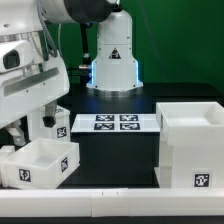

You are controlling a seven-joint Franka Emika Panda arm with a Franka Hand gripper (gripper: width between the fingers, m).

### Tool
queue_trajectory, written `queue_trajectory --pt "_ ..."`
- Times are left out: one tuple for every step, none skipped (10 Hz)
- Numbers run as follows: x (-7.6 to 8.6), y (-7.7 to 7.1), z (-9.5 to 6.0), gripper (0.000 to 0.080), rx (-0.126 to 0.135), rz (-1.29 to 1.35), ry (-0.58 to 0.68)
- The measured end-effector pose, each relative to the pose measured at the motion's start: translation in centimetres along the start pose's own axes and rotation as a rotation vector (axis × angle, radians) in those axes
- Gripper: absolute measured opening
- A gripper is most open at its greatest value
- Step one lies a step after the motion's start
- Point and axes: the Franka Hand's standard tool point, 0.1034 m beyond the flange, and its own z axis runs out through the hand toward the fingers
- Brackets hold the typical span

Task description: Assemble drawer

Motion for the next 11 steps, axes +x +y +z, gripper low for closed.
queue_trajectory --pt "0.1 -0.3 0.0 0.0649 -0.002 0.014 0.000" --pt "0.2 -0.4 0.0 0.0649 -0.002 0.025 0.000" --pt "0.2 -0.2 0.1 0.0649 -0.003 0.028 0.000" --pt "0.2 0.0 0.4 0.0649 -0.001 0.034 -0.001" --pt "0.3 0.3 0.8 0.0649 0.001 0.049 -0.003" --pt "0.4 0.6 1.1 0.0649 0.002 0.058 -0.004" --pt "0.4 0.5 1.6 0.0649 0.008 0.069 -0.006" --pt "0.6 0.3 1.9 0.0649 0.012 0.077 -0.006" --pt "0.8 0.1 2.3 0.0649 0.018 0.087 -0.006" --pt "0.9 -0.1 2.7 0.0649 0.024 0.092 -0.007" --pt "1.1 -0.3 3.0 0.0649 0.021 0.101 -0.007"
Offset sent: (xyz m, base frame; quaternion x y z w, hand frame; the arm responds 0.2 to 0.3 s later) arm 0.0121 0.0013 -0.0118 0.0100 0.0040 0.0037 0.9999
